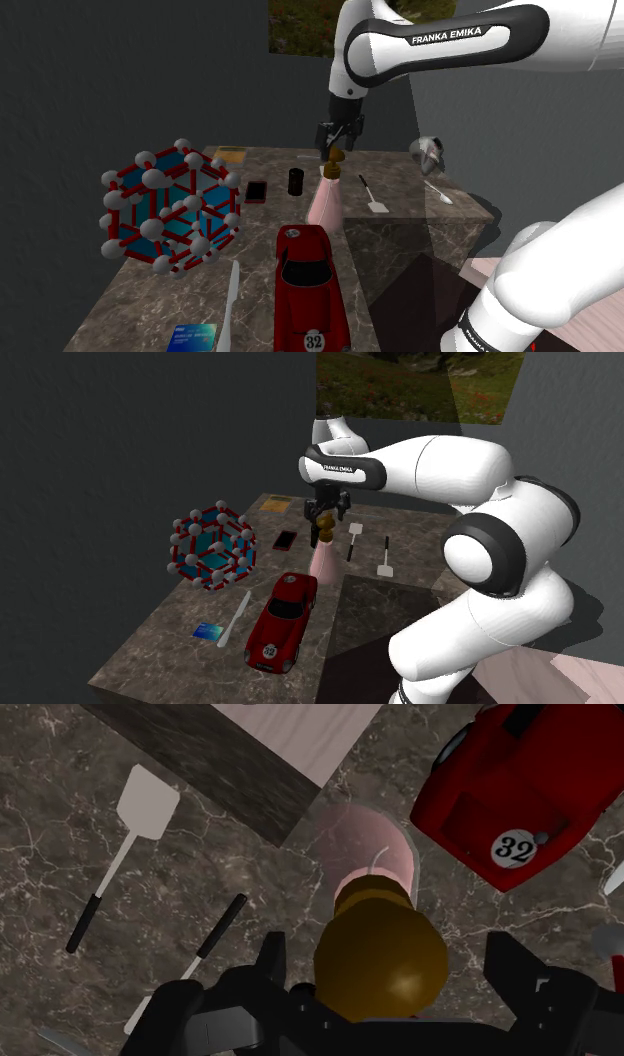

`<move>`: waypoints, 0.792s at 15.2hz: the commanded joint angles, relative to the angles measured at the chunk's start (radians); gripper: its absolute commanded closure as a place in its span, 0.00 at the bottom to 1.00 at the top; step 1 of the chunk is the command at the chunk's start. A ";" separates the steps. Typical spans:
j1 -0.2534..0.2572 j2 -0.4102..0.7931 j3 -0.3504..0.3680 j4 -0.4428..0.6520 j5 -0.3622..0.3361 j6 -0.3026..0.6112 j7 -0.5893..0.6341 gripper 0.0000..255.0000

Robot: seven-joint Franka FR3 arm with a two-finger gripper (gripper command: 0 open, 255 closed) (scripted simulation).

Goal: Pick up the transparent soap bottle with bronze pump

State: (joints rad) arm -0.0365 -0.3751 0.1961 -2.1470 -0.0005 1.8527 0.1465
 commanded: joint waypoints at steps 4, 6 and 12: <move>0.000 -0.002 -0.001 -0.023 0.000 0.022 -0.001 1.00; 0.000 -0.001 -0.001 -0.023 0.000 0.022 -0.001 1.00; 0.000 -0.002 -0.001 -0.023 0.000 0.022 -0.001 1.00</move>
State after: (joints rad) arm -0.0369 -0.3770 0.1951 -2.1694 -0.0005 1.8745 0.1453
